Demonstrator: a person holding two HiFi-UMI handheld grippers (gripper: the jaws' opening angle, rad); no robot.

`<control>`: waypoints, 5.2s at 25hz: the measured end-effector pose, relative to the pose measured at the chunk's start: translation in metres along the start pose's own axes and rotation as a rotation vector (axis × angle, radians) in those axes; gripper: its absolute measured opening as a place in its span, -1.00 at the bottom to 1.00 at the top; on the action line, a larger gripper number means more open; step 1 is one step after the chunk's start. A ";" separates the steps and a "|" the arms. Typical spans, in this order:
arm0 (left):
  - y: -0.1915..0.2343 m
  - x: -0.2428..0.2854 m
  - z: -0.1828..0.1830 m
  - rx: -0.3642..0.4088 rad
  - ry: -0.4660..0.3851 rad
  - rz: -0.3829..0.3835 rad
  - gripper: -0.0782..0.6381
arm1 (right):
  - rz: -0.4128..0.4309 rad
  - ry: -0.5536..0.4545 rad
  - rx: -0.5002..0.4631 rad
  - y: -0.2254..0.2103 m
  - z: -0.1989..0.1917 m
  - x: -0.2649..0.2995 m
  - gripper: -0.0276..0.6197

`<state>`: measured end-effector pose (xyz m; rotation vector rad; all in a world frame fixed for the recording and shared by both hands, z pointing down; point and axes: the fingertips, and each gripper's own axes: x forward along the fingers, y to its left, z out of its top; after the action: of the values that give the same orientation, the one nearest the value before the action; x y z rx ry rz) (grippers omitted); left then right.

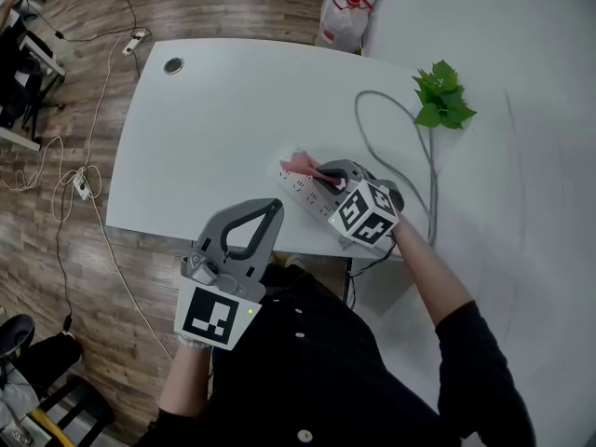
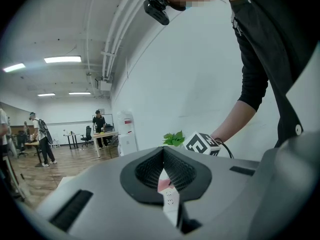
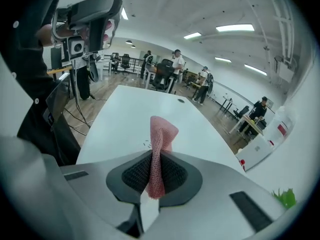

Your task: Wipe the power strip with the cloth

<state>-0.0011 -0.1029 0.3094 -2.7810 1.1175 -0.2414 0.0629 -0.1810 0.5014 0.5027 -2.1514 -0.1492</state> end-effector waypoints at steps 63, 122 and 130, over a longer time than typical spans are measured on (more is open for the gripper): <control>-0.018 0.015 -0.002 -0.002 0.000 -0.089 -0.74 | 0.107 0.168 0.105 0.099 -0.096 -0.033 -0.75; 0.008 0.020 0.004 0.024 0.026 -0.048 -0.74 | -0.414 -0.314 0.419 -0.001 0.064 -0.141 -0.75; 0.005 0.024 0.004 0.025 0.025 -0.055 -0.74 | -0.419 -0.318 0.427 -0.005 0.064 -0.140 -0.75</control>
<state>0.0131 -0.1233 0.3072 -2.7966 1.0369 -0.2944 0.0856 -0.1334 0.3568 1.2495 -2.3650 0.0037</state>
